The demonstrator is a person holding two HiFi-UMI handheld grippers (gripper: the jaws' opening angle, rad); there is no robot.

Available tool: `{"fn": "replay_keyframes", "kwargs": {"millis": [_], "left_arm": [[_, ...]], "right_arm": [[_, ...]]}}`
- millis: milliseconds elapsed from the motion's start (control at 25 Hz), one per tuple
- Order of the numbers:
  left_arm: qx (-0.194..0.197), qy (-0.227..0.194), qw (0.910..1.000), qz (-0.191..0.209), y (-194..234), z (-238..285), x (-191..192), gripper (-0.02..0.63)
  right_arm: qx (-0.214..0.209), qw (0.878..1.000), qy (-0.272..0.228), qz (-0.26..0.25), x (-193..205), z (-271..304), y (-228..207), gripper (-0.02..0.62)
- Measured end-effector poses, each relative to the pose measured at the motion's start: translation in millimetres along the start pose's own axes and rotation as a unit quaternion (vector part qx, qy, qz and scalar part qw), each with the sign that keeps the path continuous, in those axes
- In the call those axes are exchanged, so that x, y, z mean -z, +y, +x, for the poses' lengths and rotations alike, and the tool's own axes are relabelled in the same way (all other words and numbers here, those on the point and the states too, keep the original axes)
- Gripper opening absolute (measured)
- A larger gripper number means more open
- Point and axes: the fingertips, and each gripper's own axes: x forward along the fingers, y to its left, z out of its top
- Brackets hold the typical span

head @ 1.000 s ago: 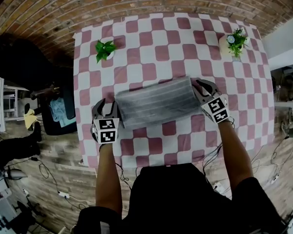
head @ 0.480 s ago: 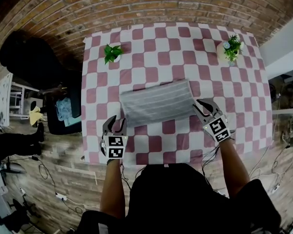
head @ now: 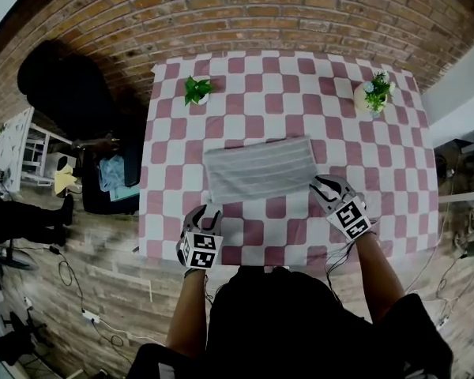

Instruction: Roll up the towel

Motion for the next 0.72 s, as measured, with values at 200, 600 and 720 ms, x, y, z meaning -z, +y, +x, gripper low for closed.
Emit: {"fn": "replay_keyframes", "kwargs": {"millis": [200, 600, 720], "left_arm": [[-0.001, -0.003, 1.0000, -0.008, -7, 3, 1, 0.160], [-0.010, 0.000, 0.9981, -0.061, -6, 11, 7, 0.166], [-0.014, 0.002, 0.9976, -0.067, -3, 17, 7, 0.166]], "right_arm": [[-0.065, 0.995, -0.004, -0.075, -34, 36, 23, 0.092], [-0.173, 0.970, 0.011, -0.173, -105, 132, 81, 0.171], [-0.200, 0.963, 0.031, -0.179, -118, 165, 88, 0.178]]}}
